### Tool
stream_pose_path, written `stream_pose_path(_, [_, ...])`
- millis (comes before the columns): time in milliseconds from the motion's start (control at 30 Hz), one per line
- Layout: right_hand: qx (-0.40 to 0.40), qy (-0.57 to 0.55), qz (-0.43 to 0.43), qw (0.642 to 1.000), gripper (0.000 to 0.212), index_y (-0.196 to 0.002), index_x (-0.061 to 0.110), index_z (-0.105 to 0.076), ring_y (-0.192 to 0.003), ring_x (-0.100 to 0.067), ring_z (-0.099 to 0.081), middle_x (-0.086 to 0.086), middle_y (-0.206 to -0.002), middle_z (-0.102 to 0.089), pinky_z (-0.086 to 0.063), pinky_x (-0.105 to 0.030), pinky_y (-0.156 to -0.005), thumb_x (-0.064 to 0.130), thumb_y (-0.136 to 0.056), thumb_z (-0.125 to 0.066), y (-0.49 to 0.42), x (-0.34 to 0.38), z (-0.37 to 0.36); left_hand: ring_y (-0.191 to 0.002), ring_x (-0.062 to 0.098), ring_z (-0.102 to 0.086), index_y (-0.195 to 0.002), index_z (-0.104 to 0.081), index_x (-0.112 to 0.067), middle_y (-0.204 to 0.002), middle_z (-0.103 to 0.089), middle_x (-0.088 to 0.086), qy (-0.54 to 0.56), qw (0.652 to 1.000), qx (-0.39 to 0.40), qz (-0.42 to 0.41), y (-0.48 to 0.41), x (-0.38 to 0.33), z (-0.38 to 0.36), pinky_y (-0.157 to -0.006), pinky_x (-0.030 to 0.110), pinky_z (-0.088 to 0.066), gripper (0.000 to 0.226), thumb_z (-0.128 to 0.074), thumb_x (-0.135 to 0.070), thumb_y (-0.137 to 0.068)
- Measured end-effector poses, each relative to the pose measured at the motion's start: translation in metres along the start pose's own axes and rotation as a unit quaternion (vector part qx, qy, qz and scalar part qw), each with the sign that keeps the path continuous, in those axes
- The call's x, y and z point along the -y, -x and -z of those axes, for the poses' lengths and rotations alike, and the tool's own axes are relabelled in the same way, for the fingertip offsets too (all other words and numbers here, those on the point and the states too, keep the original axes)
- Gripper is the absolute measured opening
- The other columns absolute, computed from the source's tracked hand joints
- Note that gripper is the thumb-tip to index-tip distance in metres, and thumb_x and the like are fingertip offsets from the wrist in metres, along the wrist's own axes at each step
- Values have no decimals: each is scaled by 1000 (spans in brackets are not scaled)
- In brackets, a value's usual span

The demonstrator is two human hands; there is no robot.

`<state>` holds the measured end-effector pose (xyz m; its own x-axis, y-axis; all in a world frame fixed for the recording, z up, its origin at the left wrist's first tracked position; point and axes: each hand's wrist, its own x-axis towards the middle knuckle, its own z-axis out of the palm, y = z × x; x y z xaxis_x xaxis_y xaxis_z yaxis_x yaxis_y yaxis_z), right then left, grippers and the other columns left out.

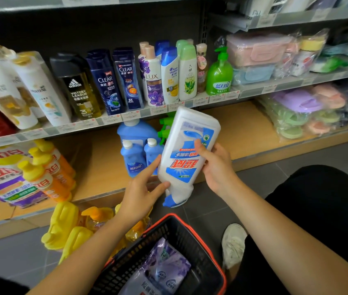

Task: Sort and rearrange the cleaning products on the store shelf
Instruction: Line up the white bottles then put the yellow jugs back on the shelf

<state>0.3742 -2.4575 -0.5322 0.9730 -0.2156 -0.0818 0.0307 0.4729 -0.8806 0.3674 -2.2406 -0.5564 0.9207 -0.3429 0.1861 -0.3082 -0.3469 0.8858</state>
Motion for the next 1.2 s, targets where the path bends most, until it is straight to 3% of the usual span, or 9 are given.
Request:
stream_pose_path(267, [-43, -67, -37, 996, 48, -128, 17, -60, -106, -29, -72, -8, -120, -72, -60, -49, -80, 31, -84, -75, -3, 4, 5, -104, 10, -71, -160, -11, -39, -113, -73, -7, 48, 996, 71, 39, 1, 9, -9, -87, 23, -58, 99, -77, -22, -89])
stream_pose_path(367, [-55, -80, -50, 994, 48, -130, 17, -59, -107, -29, -71, -8, -121, -72, -60, -51, -82, 33, -87, -72, -2, 3, 6, -102, 7, -70, -156, -32, -28, -112, -74, -5, 18, 995, 78, 53, 0, 9, -6, -91, 28, -57, 79, -75, -21, -90])
stream_pose_path(433, [-57, -88, -56, 993, 49, -132, 16, -58, -109, -29, -70, -9, -122, -71, -59, -51, -83, 35, -89, -70, -3, 4, 5, -99, 5, -68, -134, -61, -18, -108, -74, -7, -19, 995, 88, 44, 1, 10, -4, -92, 37, -56, 42, -71, -20, -94])
stream_pose_path(533, [-57, -98, -68, 991, 45, -131, 18, -58, -109, -29, -70, -8, -121, -72, -59, -52, -83, 36, -91, -68, -6, 5, 6, -85, -1, -64, -109, -71, -22, -88, -71, -22, -10, 994, 96, 56, 3, 10, -1, -81, 29, -51, 14, -69, -19, -95])
stream_pose_path(667, [-81, -119, -96, 985, 47, -129, 20, -58, -103, -28, -73, -7, -117, -74, -60, -52, -76, 36, -87, -70, -7, 3, 8, -99, -8, -63, -116, -67, -28, -103, -70, -26, -49, 989, 140, 13, 2, 11, 12, -84, 11, -46, 34, -80, -20, -86])
stream_pose_path(767, [-90, -133, -113, 980, 47, -130, 21, -58, -103, -30, -73, -8, -117, -74, -60, -53, -74, 35, -87, -71, -7, -2, 14, -110, -9, -60, -123, -67, -22, -117, -67, -18, -73, 991, 113, -7, -1, 11, 24, -91, 11, -48, 43, -82, -21, -83])
stream_pose_path(900, [-117, -128, -149, 974, 44, -130, 18, -57, -97, -29, -74, -10, -110, -75, -61, -50, -71, 28, -90, -71, -6, -8, 23, -100, -7, -63, -119, -70, -15, -110, -69, -11, -63, 996, 60, -31, -3, 0, 31, -83, 10, -49, 48, -81, -35, -77])
stream_pose_path(1067, [-159, -16, -258, 953, 40, -115, 11, -60, -73, -27, -76, -15, -85, -77, -61, -41, -59, 40, -90, -70, 5, -19, 33, -72, 5, -62, -109, -73, -17, -89, -73, -3, -5, 997, 45, -59, -7, -22, 26, -64, 20, -48, 30, -77, -35, -85])
stream_pose_path(1200, [-128, 176, -360, 907, 62, -106, 4, -63, -76, -28, -75, -17, -85, -77, -58, -36, -62, 63, -88, -61, 27, -29, 42, -67, 11, -59, -103, -75, -12, -83, -72, 10, 38, 997, 47, -37, -10, -28, 19, -67, 30, -53, 27, -71, -35, -90])
